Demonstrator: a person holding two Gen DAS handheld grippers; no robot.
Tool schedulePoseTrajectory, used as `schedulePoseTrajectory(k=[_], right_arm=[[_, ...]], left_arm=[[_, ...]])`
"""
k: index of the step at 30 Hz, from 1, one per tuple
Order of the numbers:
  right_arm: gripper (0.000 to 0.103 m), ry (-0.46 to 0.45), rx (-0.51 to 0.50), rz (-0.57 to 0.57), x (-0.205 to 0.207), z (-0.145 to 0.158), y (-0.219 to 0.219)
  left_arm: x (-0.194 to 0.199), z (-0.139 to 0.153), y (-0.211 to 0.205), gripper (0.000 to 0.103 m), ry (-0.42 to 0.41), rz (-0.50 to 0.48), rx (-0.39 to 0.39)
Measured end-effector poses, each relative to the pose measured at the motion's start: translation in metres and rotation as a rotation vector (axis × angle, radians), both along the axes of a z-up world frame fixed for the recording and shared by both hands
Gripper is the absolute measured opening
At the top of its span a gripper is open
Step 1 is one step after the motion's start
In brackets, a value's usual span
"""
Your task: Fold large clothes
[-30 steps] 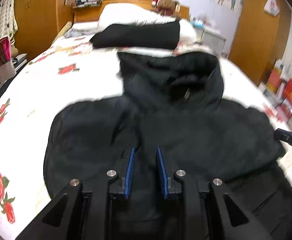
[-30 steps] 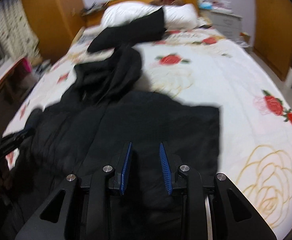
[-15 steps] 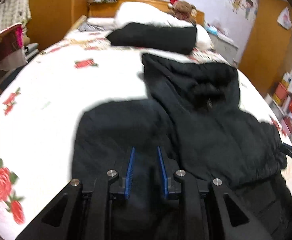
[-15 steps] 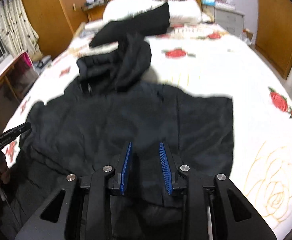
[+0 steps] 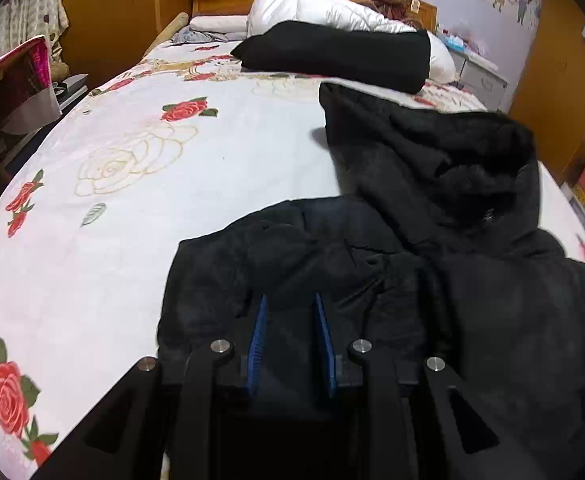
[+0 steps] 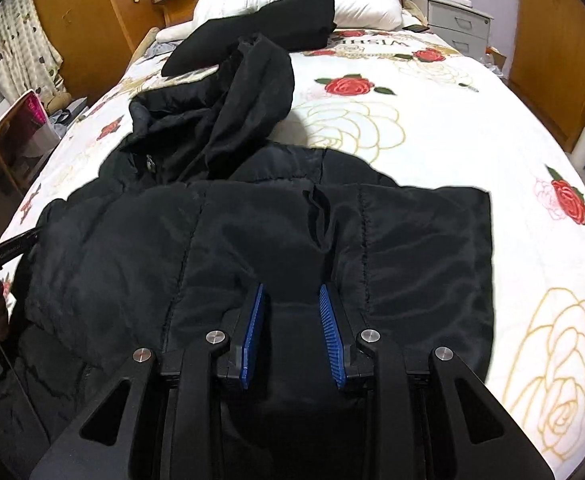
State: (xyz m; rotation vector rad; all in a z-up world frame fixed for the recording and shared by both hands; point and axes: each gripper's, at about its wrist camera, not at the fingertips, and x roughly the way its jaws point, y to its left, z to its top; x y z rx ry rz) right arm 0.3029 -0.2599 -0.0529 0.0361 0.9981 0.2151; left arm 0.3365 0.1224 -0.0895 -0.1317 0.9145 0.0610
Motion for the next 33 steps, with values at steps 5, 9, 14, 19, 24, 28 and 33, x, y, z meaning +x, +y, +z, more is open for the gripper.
schedulePoseTrajectory(k=[5,9,14,19,24,28,33], right_arm=[[0.03,-0.04,0.034,-0.008,-0.026,0.034,-0.003],[0.03,-0.071,0.054,-0.004,-0.054,0.059,-0.006],[0.051,-0.098,0.099,-0.007,-0.077,0.091,-0.013],[0.052,-0.123,0.124,0.008,-0.066,0.114,-0.01],[0.052,-0.127,0.156,0.013,-0.034,0.122,-0.002],[0.052,-0.133,0.148,0.024,0.001,0.12,0.011],[0.052,-0.142,0.125,0.041,0.061,0.108,0.031]], left_arm=[[-0.044,0.036,-0.006,0.026,-0.055,-0.02,-0.044],[-0.083,0.065,-0.015,0.029,-0.098,-0.056,-0.065],[-0.108,0.096,-0.024,0.045,-0.133,-0.101,-0.058],[-0.098,0.124,-0.028,0.056,-0.174,-0.119,-0.056],[-0.059,0.131,-0.026,0.059,-0.189,-0.114,-0.052],[-0.018,0.121,-0.023,0.059,-0.17,-0.111,-0.045],[0.031,0.102,-0.021,0.059,-0.139,-0.098,-0.044]])
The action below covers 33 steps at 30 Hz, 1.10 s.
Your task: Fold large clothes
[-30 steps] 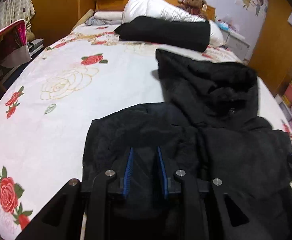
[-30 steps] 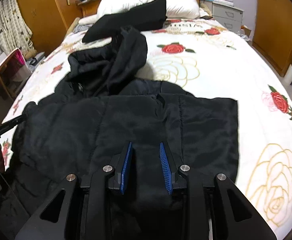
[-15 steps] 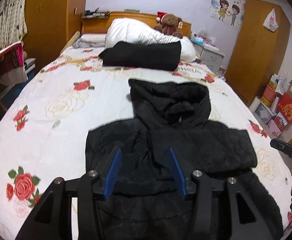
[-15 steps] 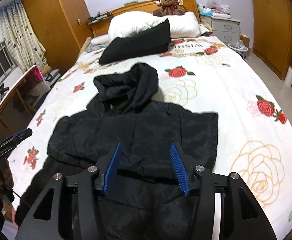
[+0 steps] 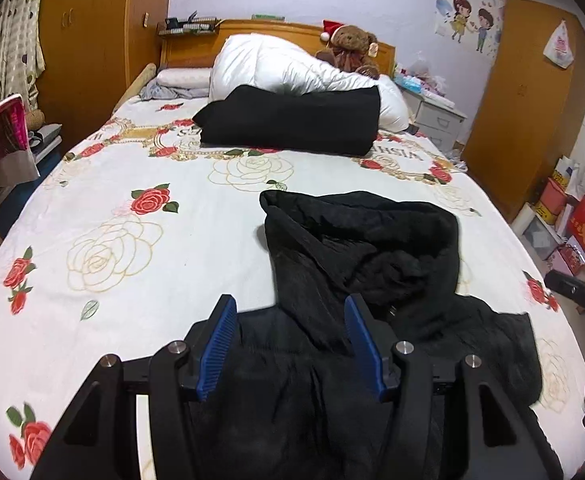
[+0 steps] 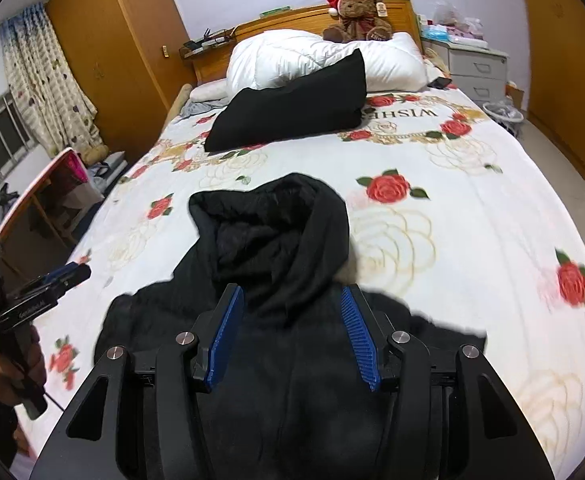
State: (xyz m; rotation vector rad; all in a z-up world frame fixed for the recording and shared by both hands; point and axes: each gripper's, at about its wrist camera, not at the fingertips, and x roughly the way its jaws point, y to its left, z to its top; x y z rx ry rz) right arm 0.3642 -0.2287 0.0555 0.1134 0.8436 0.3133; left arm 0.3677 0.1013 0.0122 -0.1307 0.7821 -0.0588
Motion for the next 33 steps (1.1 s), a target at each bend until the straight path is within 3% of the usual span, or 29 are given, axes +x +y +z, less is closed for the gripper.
schedulePoseTrajectory(k=[6,14,21,22,24,27,33], right_arm=[[0.052,-0.019,-0.093,0.046,0.064,-0.022,0.03],[0.052,-0.054,-0.198,0.068,0.133,-0.046,0.055],[0.052,-0.023,-0.238,0.129,0.166,-0.075,0.066],[0.05,-0.02,-0.251,0.143,0.168,-0.078,0.069],[0.018,-0.022,-0.275,0.171,0.166,-0.084,0.076],[0.013,-0.029,-0.276,0.182,0.162,-0.087,0.078],[0.011,-0.074,-0.218,0.183,0.137,-0.061,0.067]], left_arm=[[0.045,-0.035,-0.006,0.059,0.034,-0.014,0.011],[0.134,-0.064,-0.014,0.059,0.037,-0.03,0.019],[0.205,-0.089,-0.009,0.059,0.076,0.019,0.048],[0.212,-0.093,-0.008,0.059,0.081,0.028,0.052],[0.22,-0.1,-0.01,0.057,0.092,0.013,0.031],[0.222,-0.108,-0.016,0.011,0.117,-0.007,0.031],[0.174,-0.071,-0.005,0.004,-0.008,-0.003,-0.02]])
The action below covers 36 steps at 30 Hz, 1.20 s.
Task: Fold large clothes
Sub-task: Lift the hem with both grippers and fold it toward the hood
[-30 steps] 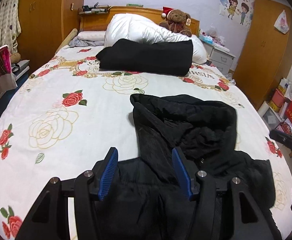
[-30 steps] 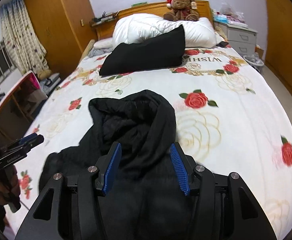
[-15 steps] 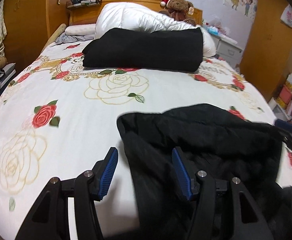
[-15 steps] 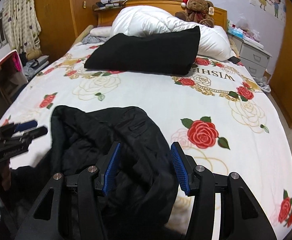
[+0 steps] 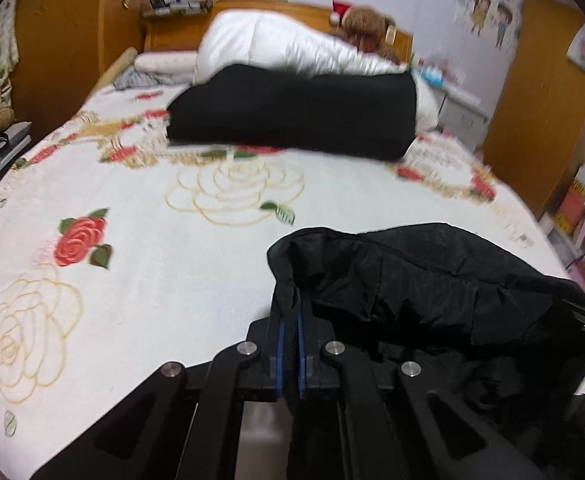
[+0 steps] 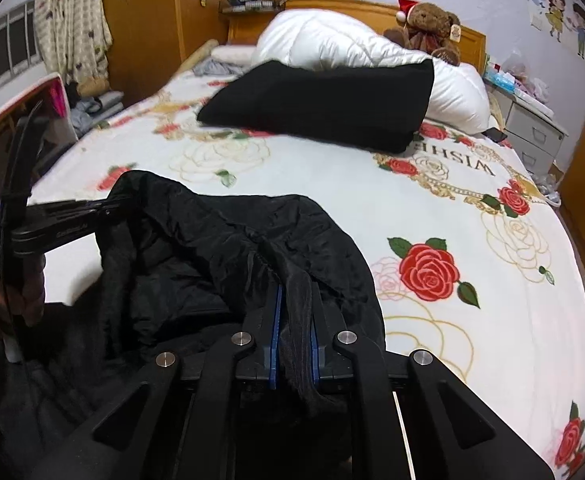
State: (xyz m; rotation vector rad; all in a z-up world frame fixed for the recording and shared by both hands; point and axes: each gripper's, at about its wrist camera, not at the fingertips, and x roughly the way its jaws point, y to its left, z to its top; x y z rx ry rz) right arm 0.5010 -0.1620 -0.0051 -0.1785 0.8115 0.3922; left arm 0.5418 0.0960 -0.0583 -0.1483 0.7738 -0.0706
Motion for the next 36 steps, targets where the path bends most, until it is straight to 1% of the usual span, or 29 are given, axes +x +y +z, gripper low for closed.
schedulePoseTrajectory(k=[3,5,6,8,11,13,15,16,18,20,22,25,26,27,28,30,31,32,33,34,36], right_arm=[[0.011,-0.022,0.04,0.009,-0.026,0.023,-0.008],[0.01,-0.032,0.071,0.023,-0.051,0.042,-0.014],[0.01,-0.034,0.075,0.026,-0.059,0.046,-0.016],[0.01,-0.034,0.098,0.034,-0.085,0.058,-0.021],[0.01,-0.022,0.119,0.041,-0.128,0.066,-0.029],[0.01,-0.012,0.126,0.04,-0.149,0.065,-0.035],[0.01,0.024,0.132,0.034,-0.173,0.055,-0.04],[0.01,0.048,0.135,0.026,-0.181,0.048,-0.043],[0.01,0.096,0.133,0.01,-0.194,0.031,-0.045],[0.01,0.133,0.121,0.0,-0.205,0.018,-0.048],[0.01,0.168,0.115,-0.008,-0.214,0.008,-0.051],[0.011,0.208,0.104,-0.014,-0.22,-0.002,-0.051],[0.014,0.222,0.106,-0.016,-0.22,-0.003,-0.051],[0.015,0.228,0.105,-0.02,-0.222,-0.003,-0.051],[0.018,0.233,0.107,-0.025,-0.223,-0.001,-0.051],[0.031,0.237,0.138,-0.025,-0.231,0.007,-0.055],[0.038,0.232,0.149,-0.022,-0.236,0.01,-0.06],[0.058,0.216,0.166,-0.018,-0.243,0.019,-0.063],[0.072,0.201,0.178,-0.016,-0.247,0.026,-0.064],[0.073,0.188,0.187,-0.014,-0.256,0.03,-0.067],[0.073,0.151,0.204,-0.002,-0.259,0.048,-0.065]], left_arm=[[-0.035,0.029,0.005,0.004,-0.058,-0.021,-0.02],[-0.063,0.051,0.009,0.004,-0.095,-0.035,-0.042],[-0.079,0.062,0.011,0.004,-0.112,-0.041,-0.061],[-0.11,0.079,0.012,0.004,-0.143,-0.058,-0.079],[-0.16,0.092,0.01,0.004,-0.168,-0.091,-0.098],[-0.192,0.089,0.006,0.004,-0.162,-0.119,-0.089],[-0.216,0.079,0.001,0.005,-0.13,-0.136,-0.07],[-0.228,0.071,0.0,0.005,-0.098,-0.143,-0.069],[-0.247,0.056,0.001,0.005,-0.033,-0.15,-0.09],[-0.266,0.045,0.003,0.006,0.011,-0.152,-0.094],[-0.285,0.039,0.006,0.008,0.046,-0.15,-0.095],[-0.309,0.038,0.014,0.01,0.08,-0.137,-0.119],[-0.317,0.039,0.017,0.012,0.084,-0.128,-0.126],[-0.324,0.041,0.021,0.022,0.086,-0.115,-0.139],[-0.33,0.044,0.023,0.036,0.082,-0.103,-0.151],[-0.342,0.051,0.028,0.049,0.064,-0.079,-0.167],[-0.346,0.055,0.03,0.05,0.052,-0.073,-0.176],[-0.348,0.061,0.031,0.052,0.037,-0.068,-0.177],[-0.346,0.066,0.032,0.056,0.025,-0.065,-0.173],[-0.344,0.073,0.03,0.06,0.008,-0.071,-0.167],[-0.34,0.083,0.027,0.063,-0.017,-0.083,-0.16]])
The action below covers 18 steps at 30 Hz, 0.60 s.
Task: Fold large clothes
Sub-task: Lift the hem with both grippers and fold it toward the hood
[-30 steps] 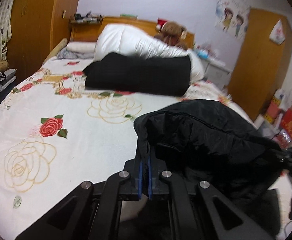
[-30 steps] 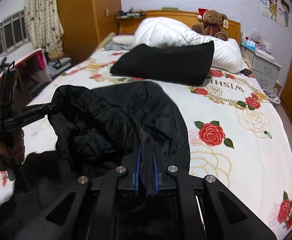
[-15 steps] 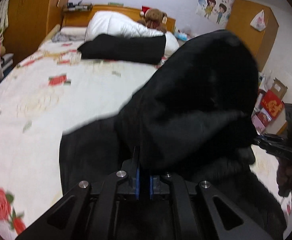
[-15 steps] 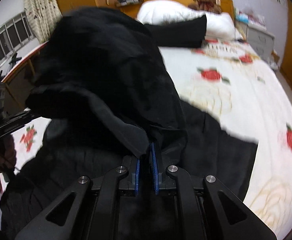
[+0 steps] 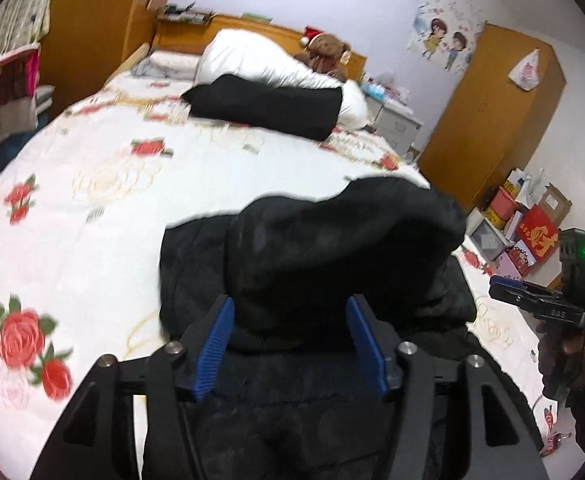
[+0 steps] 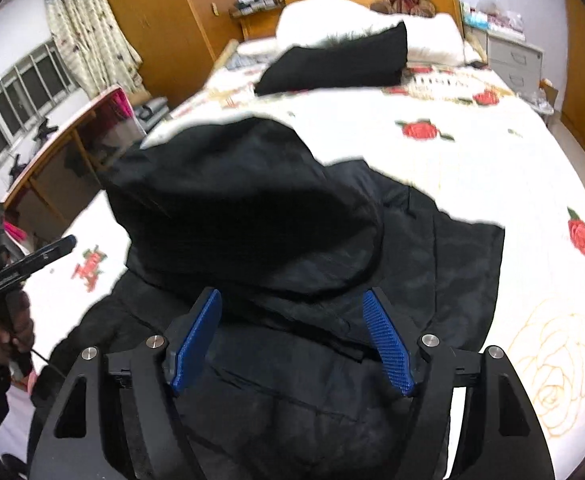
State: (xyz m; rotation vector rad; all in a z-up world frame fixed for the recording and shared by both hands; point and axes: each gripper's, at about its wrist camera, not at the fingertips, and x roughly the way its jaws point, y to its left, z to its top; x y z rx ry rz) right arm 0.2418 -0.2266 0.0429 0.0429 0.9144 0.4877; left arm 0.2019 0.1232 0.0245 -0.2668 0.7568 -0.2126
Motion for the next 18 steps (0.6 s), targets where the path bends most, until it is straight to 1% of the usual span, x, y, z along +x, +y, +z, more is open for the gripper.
schedulePoseTrajectory(k=[3,5,7,9,10,12,13,14,15,17,18], right_arm=[[0.073,-0.051,0.002,0.028,0.004,0.018,0.013],[0.073,-0.056,0.017,0.011,0.016,0.025,0.023],[0.073,-0.032,0.074,-0.024,0.028,0.027,0.028],[0.073,-0.019,0.146,-0.054,0.045,0.029,0.033],[0.073,-0.025,0.154,-0.057,0.046,0.03,0.037],[0.073,-0.043,0.131,-0.06,0.055,0.028,0.048],[0.073,-0.03,0.111,-0.05,0.06,0.021,0.056],[0.07,-0.011,0.089,-0.047,0.06,0.013,0.06],[0.065,0.017,0.063,-0.047,0.059,0.003,0.064],[0.063,0.081,0.013,-0.032,0.046,-0.033,0.067],[0.063,0.103,-0.011,-0.033,0.041,-0.046,0.066]], left_arm=[[0.025,0.015,-0.009,0.066,-0.023,-0.015,-0.01],[0.044,0.024,-0.013,0.066,-0.036,-0.01,-0.038],[0.065,0.034,-0.017,0.067,-0.059,-0.01,-0.089],[0.08,0.037,-0.023,0.067,-0.065,-0.011,-0.108],[0.09,0.034,-0.028,0.067,-0.054,-0.011,-0.109],[0.096,0.021,-0.039,0.067,-0.026,-0.045,-0.097],[0.096,0.008,-0.046,0.067,0.001,-0.06,-0.07],[0.091,-0.005,-0.052,0.067,0.019,-0.082,-0.054],[0.084,-0.017,-0.058,0.067,0.036,-0.101,-0.045],[0.069,-0.052,-0.063,0.067,0.099,-0.115,-0.025],[0.063,-0.069,-0.063,0.067,0.137,-0.114,-0.026]])
